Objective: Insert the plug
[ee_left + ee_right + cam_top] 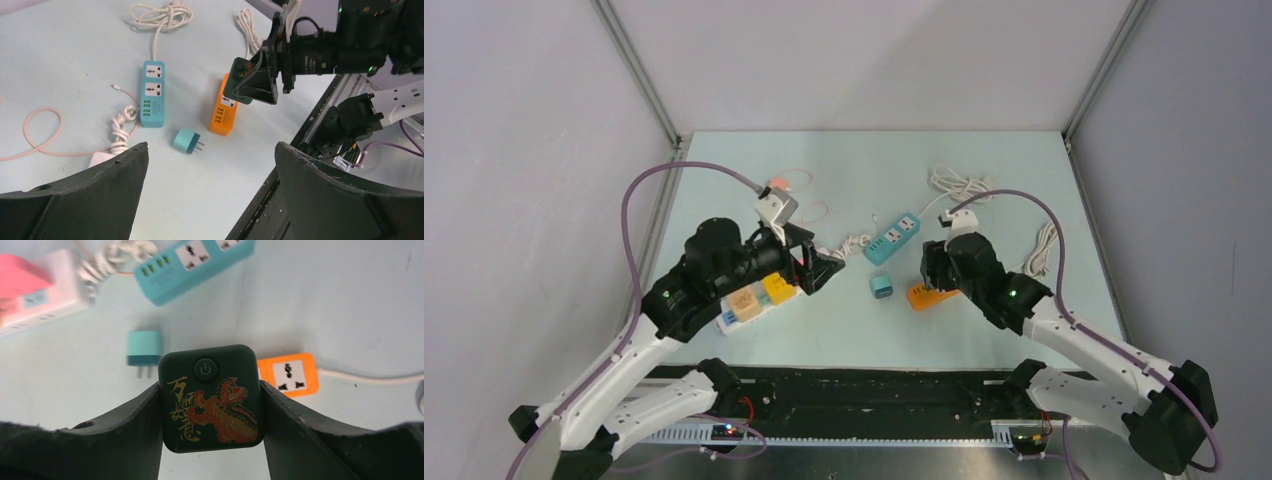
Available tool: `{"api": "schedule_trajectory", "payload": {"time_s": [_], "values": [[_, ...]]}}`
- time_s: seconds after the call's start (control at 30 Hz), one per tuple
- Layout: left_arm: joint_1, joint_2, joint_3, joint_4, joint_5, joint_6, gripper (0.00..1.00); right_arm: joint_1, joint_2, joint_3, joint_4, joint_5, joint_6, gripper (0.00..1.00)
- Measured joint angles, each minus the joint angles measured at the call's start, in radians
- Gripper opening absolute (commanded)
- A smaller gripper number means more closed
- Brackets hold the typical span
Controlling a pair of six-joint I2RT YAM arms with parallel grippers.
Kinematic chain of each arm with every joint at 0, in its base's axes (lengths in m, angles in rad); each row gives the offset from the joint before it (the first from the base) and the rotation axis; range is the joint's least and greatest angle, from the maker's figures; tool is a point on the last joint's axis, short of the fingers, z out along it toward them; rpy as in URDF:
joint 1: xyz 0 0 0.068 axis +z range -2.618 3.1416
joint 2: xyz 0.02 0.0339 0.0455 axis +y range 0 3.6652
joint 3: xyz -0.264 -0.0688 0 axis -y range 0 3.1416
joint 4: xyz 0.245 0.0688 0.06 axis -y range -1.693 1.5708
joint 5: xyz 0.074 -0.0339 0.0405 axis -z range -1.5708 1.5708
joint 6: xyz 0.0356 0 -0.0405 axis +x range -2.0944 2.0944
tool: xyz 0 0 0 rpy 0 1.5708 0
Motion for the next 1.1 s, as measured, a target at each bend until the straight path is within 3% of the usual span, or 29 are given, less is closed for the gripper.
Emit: {"api": "schedule_trajectory", "payload": {"time_s": [0.13, 0.3, 0.67, 1.1], "values": [[0.004, 0.011, -0.020, 0.000, -0.006, -0.024, 1.00, -0.026, -0.006, -0.146, 0.127, 0.040, -0.006, 0.00], [0.008, 0.021, -0.032, -0.004, -0.005, -0.040, 1.00, -0.106, -0.008, -0.244, 0.226, -0.024, -0.019, 0.00], [0.013, 0.023, -0.034, -0.004, 0.004, -0.041, 1.00, -0.239, -0.014, -0.253, 0.308, -0.173, -0.071, 0.00], [0.017, 0.031, -0.034, -0.004, 0.023, -0.041, 1.00, -0.244, 0.003, -0.253, 0.267, -0.199, -0.075, 0.00]]}}
